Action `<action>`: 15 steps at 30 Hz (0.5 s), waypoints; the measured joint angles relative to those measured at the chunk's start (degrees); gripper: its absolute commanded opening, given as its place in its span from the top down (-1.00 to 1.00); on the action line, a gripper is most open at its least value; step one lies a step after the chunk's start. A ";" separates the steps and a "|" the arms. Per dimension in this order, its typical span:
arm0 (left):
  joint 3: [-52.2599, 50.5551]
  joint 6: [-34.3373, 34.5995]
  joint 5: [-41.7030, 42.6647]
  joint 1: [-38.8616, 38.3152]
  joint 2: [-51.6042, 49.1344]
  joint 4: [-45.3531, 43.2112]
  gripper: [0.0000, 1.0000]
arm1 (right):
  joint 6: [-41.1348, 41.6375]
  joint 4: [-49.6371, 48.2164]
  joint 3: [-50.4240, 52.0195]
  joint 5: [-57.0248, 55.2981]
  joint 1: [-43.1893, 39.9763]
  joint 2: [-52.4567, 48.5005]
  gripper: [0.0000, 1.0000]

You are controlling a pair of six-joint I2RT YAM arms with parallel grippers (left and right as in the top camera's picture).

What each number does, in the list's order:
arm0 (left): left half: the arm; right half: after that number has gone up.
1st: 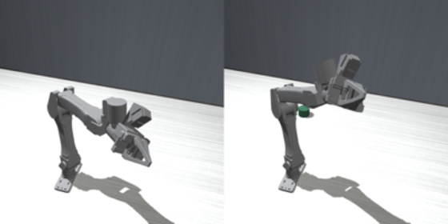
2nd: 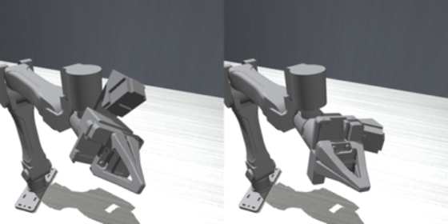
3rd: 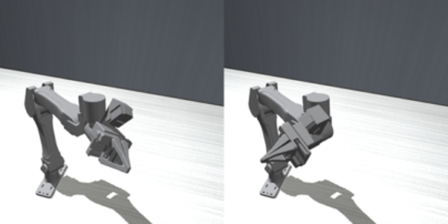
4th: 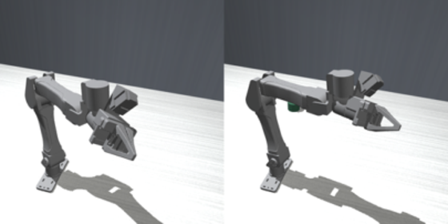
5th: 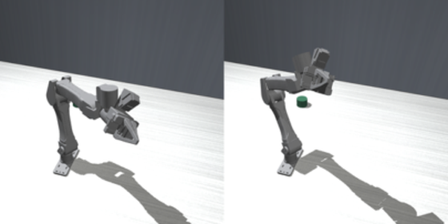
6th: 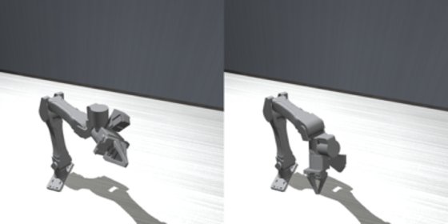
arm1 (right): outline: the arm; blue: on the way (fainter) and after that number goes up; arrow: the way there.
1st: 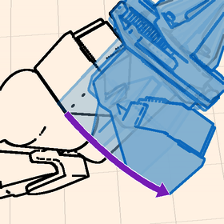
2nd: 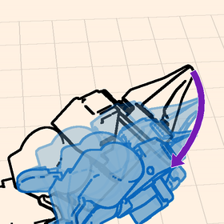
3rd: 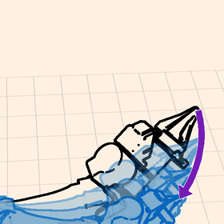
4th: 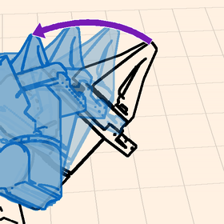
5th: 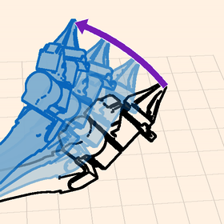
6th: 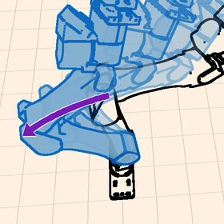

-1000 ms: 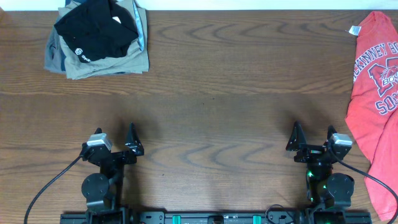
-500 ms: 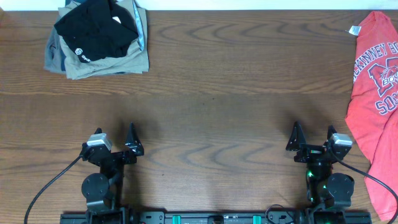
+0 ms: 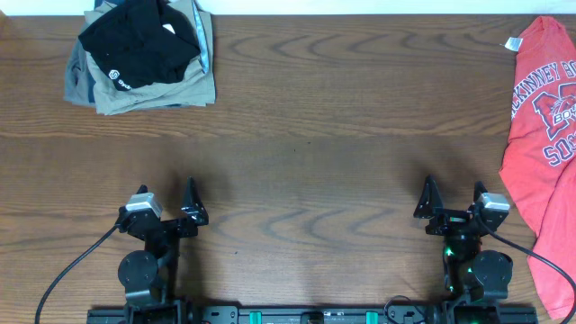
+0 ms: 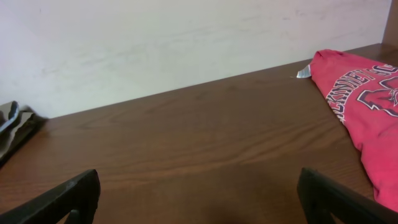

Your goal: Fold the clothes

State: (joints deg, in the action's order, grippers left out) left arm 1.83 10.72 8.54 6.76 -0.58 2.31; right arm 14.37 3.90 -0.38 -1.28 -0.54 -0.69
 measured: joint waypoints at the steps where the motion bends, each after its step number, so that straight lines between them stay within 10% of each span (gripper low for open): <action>1: 0.00 -0.02 0.00 0.00 -0.02 0.00 -0.96 | 0.00 0.00 0.00 0.00 0.00 0.02 -0.99; 15: 0.00 0.00 0.00 0.00 -0.02 0.02 -0.96 | 6.80 -1.57 0.00 4.79 0.00 0.02 -0.98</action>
State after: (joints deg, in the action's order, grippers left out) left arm 1.83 10.72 8.54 6.76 -0.60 2.33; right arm 21.17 2.33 -0.38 3.51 -0.54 -0.67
